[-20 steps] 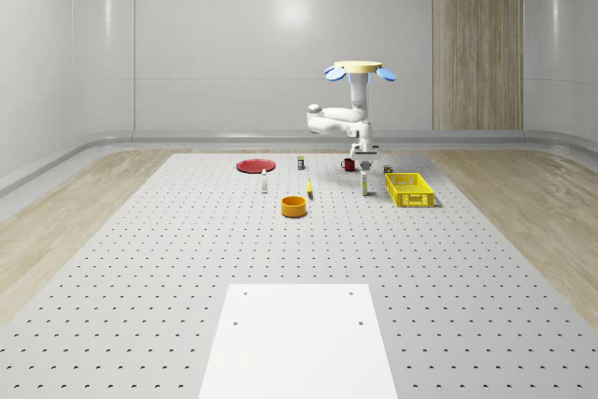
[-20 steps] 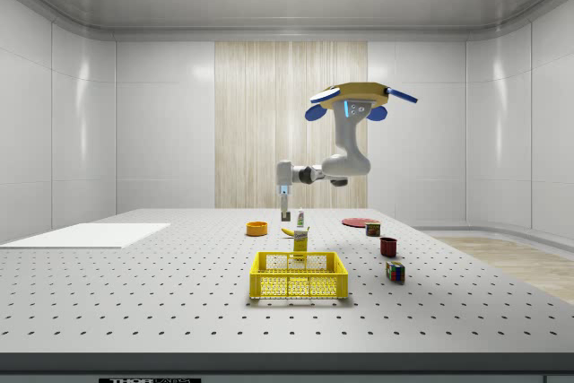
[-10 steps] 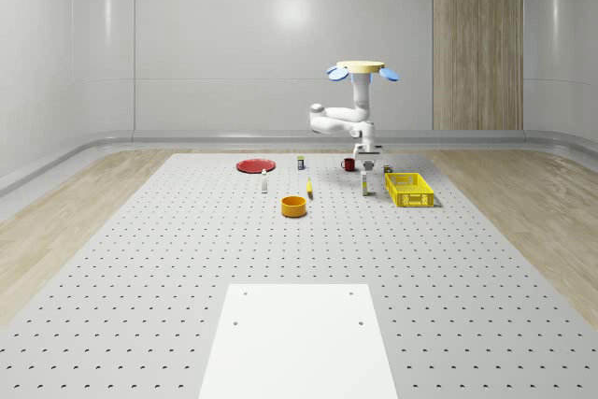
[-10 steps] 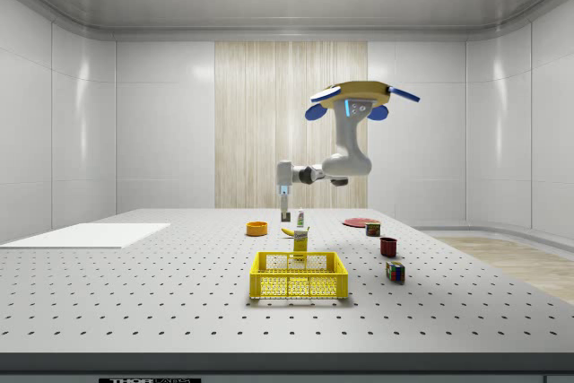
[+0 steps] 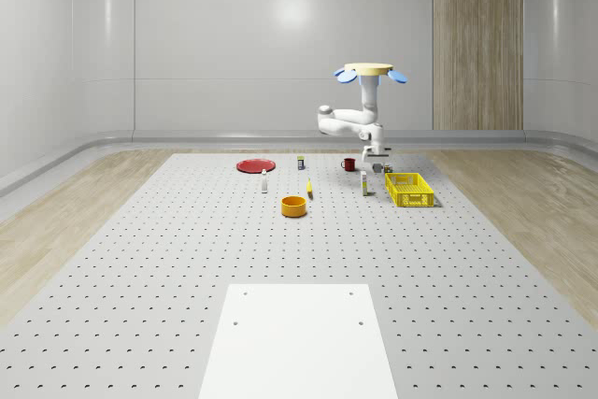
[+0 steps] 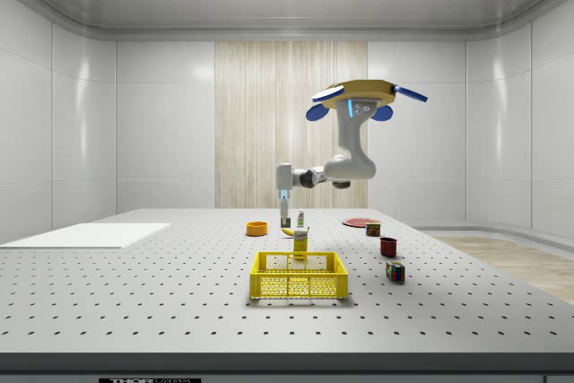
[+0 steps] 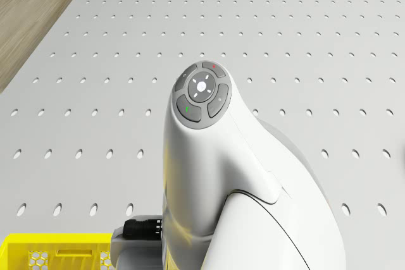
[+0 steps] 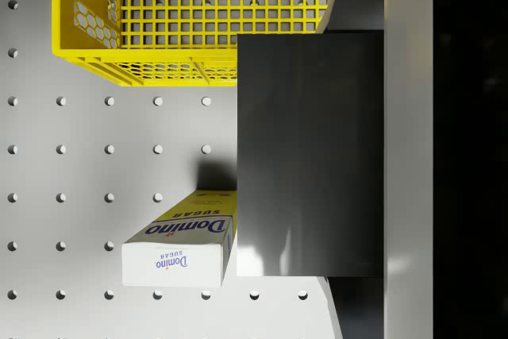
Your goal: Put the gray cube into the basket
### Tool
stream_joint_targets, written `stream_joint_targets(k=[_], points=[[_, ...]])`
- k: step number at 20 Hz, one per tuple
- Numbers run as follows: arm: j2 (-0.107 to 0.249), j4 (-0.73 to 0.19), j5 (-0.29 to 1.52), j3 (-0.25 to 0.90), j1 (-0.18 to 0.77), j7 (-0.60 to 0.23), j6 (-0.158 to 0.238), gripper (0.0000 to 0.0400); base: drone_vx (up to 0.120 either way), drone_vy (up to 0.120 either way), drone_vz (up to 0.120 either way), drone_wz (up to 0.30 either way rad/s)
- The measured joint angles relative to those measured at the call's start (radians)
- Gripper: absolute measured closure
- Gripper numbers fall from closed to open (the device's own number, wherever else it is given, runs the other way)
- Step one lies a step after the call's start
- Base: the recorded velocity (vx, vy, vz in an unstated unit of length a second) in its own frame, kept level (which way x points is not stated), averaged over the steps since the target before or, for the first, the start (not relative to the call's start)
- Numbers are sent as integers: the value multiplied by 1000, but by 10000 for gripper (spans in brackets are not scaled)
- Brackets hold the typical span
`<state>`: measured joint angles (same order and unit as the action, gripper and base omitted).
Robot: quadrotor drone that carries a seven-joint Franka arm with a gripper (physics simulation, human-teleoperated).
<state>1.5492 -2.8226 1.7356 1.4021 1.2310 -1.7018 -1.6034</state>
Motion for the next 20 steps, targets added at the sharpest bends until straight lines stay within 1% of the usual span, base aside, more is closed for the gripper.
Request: stream_joint_targets(k=[5,6,9,20], points=[[5,0,-2,0,1,-1,-5,150,0,120,-120,0],[6,0,-2,1,1,-1,-5,150,0,120,0,0],[9,0,-3,1,2,-1,-8,150,0,120,-93,0],[17,1,-7,2,3,-2,-16,150,0,120,0,0]])
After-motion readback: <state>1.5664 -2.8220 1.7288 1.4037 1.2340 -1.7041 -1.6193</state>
